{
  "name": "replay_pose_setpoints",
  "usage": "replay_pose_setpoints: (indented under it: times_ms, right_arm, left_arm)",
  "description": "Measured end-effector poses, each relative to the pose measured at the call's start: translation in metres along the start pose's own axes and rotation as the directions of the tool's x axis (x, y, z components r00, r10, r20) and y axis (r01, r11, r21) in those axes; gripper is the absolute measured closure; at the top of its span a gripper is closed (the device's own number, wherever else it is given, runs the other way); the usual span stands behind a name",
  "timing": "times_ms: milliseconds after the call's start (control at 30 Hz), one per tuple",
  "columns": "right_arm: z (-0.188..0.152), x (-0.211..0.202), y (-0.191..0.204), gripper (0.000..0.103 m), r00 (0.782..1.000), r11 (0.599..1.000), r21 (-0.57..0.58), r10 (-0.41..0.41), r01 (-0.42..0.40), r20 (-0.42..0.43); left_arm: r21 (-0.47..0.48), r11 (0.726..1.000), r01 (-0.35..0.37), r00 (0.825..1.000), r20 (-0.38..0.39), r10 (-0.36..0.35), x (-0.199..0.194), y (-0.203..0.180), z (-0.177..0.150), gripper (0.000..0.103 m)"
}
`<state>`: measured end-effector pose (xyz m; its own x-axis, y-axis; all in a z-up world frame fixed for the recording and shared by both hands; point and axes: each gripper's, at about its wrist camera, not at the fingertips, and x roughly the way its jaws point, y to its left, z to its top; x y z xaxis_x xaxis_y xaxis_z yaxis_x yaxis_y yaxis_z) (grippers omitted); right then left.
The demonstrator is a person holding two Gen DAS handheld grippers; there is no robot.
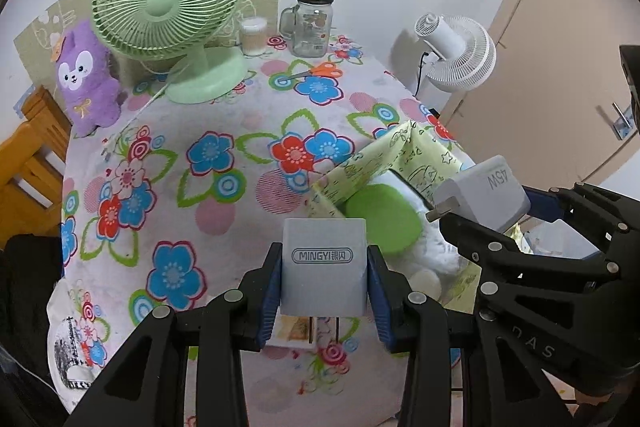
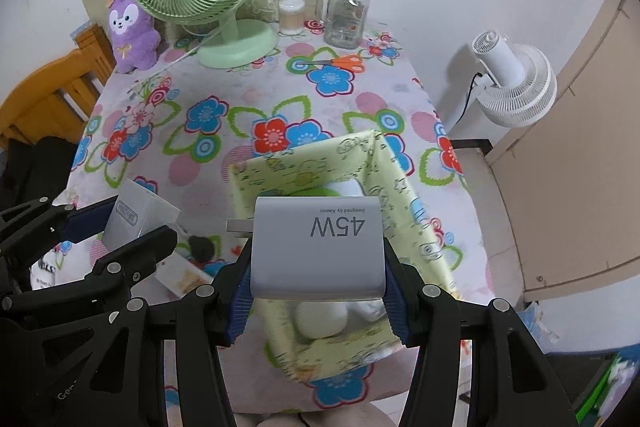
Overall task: Organize rigid objects
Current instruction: 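Lower the MINGYI charger into the box with the left tool while the right tool holds its charger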
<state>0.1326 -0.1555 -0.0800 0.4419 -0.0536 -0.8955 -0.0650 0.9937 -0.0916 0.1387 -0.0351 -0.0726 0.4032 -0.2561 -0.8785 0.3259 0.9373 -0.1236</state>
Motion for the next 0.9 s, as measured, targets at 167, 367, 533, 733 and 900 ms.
replay_pose_setpoints:
  times_ms: [167, 367, 533, 733, 900]
  right_arm:
    - [0.007, 0.009, -0.021, 0.045, 1.000, 1.000, -0.018, 0.020, -0.020, -0.003]
    - [0.016, 0.018, -0.045, 0.045, 0.999, 0.997, -0.055, 0.052, -0.052, -0.003]
    - [0.022, 0.025, -0.060, 0.045, 0.997, 0.994, -0.087, 0.071, -0.071, 0.003]
    - [0.025, 0.038, -0.079, 0.045, 0.996, 0.991, -0.100, 0.088, -0.089, -0.020]
    - [0.022, 0.050, -0.087, 0.045, 0.995, 0.989, -0.113, 0.090, -0.094, -0.042]
  left_arm:
    - [-0.013, 1.000, -0.015, 1.000, 0.001, 0.015, 0.010, -0.016, 0.010, 0.063]
    - [-0.056, 0.998, -0.037, 0.999, -0.014, 0.037, 0.027, -0.031, 0.019, 0.063]
    - [-0.086, 0.995, -0.045, 0.998, -0.048, 0.041, 0.045, -0.044, 0.022, 0.063]
    - [-0.101, 0.994, -0.035, 0.997, -0.077, 0.027, 0.064, -0.058, 0.025, 0.063]
    - [-0.093, 0.995, -0.022, 0.993, -0.119, 0.011, 0.082, -0.073, 0.020, 0.063]
